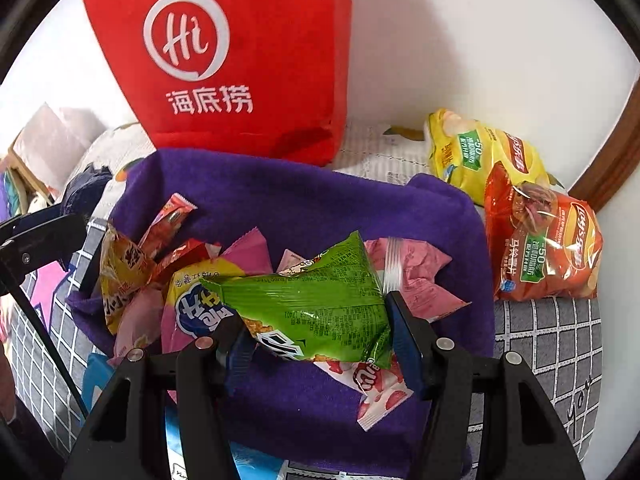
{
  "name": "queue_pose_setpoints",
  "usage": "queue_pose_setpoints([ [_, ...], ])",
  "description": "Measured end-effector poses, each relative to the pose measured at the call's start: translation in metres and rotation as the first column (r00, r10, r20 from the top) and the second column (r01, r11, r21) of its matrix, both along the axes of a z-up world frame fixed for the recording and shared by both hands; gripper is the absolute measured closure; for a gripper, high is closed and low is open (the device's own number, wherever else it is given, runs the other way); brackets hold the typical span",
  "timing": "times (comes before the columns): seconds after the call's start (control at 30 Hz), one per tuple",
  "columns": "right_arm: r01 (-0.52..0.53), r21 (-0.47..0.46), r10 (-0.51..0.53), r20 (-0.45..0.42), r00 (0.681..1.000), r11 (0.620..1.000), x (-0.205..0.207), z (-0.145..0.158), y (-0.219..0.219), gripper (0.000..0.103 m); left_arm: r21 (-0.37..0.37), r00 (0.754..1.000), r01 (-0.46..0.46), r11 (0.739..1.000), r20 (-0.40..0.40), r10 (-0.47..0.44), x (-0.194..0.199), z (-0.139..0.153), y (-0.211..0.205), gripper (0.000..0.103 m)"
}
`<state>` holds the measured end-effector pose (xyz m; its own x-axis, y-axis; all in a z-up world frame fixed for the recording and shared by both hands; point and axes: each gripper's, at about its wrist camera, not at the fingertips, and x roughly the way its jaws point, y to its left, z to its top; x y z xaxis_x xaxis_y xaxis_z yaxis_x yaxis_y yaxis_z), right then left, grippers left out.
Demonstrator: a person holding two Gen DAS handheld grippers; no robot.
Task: Organize snacks
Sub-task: 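Lower both held snacks onto the towel and open both tools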
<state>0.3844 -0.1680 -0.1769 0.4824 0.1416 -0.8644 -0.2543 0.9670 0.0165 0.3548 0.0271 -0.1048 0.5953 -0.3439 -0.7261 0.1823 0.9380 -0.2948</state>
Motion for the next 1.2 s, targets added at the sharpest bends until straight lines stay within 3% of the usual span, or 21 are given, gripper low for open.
queue_pose_setpoints([
  [0.17, -0.017, -0.018, 0.018, 0.006, 1.0, 1.0, -0.001, -0.002, 0.003, 0.041, -0.024, 1.0, 0.022, 0.999, -0.009, -0.022, 0.002, -0.008, -0.01, 0.055],
  [0.53, -0.022, -0.043, 0.022, 0.001, 1.0, 0.999, 0.0, -0.005, 0.003, 0.036, 0.021, 1.0, 0.011, 1.0, -0.012, -0.011, 0.006, -0.017, -0.018, 0.055],
  [1.03, -0.012, -0.058, 0.015, 0.056, 0.998, 0.998, -0.005, 0.009, -0.005, 0.021, 0.04, 0.999, 0.014, 0.999, -0.035, -0.013, 0.011, -0.026, -0.022, 0.054],
  [1.2, 0.002, -0.052, 0.002, 0.081, 0.997, 0.999, -0.006, 0.015, -0.009, 0.021, 0.035, 0.999, 0.015, 0.999, -0.039, -0.014, 0.011, -0.027, -0.022, 0.054],
])
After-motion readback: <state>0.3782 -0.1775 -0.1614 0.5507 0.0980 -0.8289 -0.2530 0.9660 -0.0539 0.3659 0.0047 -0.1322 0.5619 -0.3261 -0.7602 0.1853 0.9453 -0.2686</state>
